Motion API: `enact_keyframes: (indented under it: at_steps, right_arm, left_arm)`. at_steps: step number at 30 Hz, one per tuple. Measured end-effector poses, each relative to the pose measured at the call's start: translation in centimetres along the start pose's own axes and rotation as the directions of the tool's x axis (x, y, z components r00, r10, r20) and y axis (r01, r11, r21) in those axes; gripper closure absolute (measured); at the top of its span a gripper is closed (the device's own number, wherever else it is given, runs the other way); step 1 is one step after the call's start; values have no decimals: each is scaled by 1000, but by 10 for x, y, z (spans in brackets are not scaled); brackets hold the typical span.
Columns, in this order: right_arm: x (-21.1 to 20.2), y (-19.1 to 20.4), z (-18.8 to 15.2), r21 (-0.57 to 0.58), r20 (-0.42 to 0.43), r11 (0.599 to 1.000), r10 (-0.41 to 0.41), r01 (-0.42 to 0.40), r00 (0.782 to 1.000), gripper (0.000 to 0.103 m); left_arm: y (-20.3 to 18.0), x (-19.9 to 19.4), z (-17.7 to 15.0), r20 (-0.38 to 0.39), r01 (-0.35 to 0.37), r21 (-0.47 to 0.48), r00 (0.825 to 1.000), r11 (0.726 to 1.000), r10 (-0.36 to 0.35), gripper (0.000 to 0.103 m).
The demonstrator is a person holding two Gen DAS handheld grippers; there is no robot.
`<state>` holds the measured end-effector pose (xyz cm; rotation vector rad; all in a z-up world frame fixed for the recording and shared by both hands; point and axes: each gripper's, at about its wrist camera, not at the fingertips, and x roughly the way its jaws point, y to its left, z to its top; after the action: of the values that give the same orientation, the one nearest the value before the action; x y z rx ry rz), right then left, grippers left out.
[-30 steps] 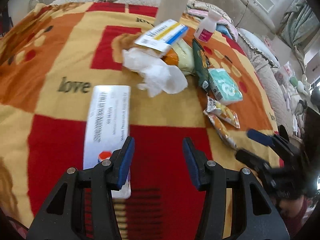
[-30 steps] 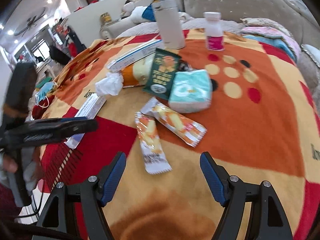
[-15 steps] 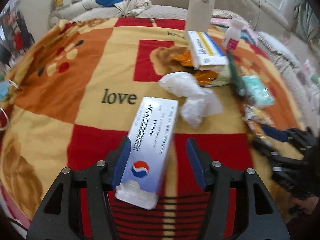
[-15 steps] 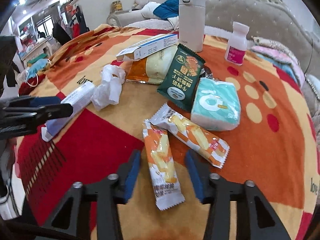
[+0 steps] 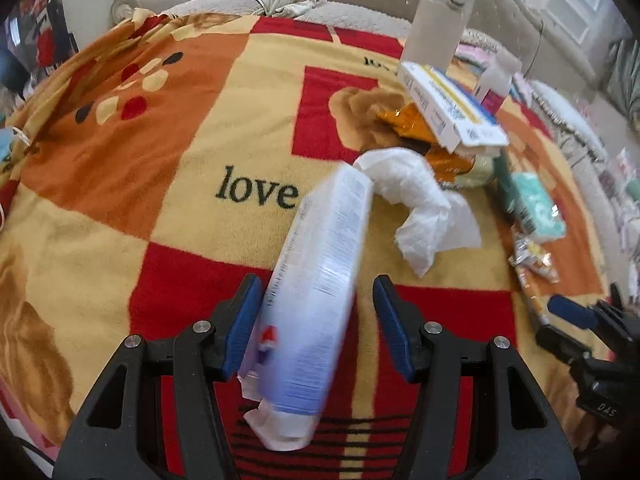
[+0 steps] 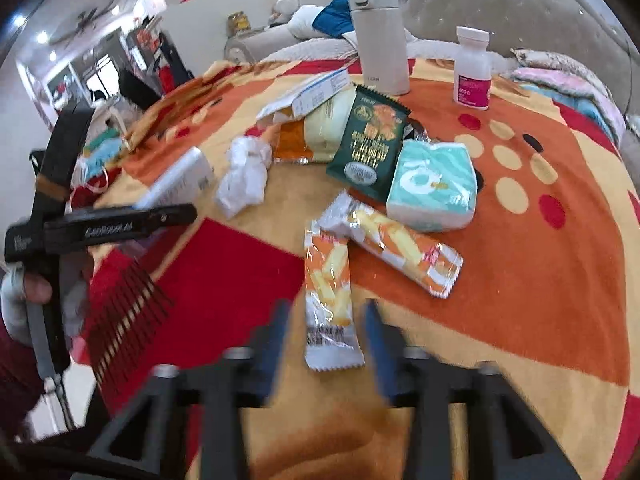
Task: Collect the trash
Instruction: 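Grasp the white tablet box with the left tool while the right tool grasps the orange snack bar, then carry the tablet box and snack bar over the black bin and open both tools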
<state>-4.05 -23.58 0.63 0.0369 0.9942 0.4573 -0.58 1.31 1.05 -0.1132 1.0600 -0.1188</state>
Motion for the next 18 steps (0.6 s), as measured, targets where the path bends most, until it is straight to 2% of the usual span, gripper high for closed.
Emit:
enact_keyframes:
  at_steps: [4, 7, 9, 11, 12, 14, 16, 18]
  right_arm:
    - [6, -1, 11, 8, -10, 1000, 14, -13, 1000, 47]
    - [16, -2, 17, 14, -18, 1000, 10, -9, 1000, 47]
    - [22, -1, 17, 11, -40, 1000, 1, -1, 999, 63]
    - [23, 5, 16, -19, -42, 1000, -26, 25, 999, 69]
    - [22, 7, 15, -35, -41, 999, -32, 31, 999, 77]
    - [20, 11, 12, -51, -35, 998, -35, 34, 999, 79]
    - [15, 10, 10, -50, -22, 998, -25, 24, 999, 80]
    - [6, 10, 7, -45, -2, 999, -13, 13, 1000, 80]
  left_arm:
    - [2, -9, 4, 22, 38, -11, 999, 999, -37, 47]
    - [-3, -5, 6, 10, 34, -4, 999, 999, -34, 47]
    - [-6, 2, 6, -9, 37, 3, 999, 999, -37, 47]
    - [-10, 9, 5, -39, 45, 8, 998, 999, -44, 47]
    - [-11, 11, 4, -47, 46, 12, 998, 999, -45, 47]
    - [-15, 11, 2, -34, 36, 31, 999, 999, -35, 47]
    - [-18, 10, -1, -34, 59, 35, 998, 998, -58, 59]
    - [-20, 5, -2, -39, 96, 34, 995, 995, -94, 59]
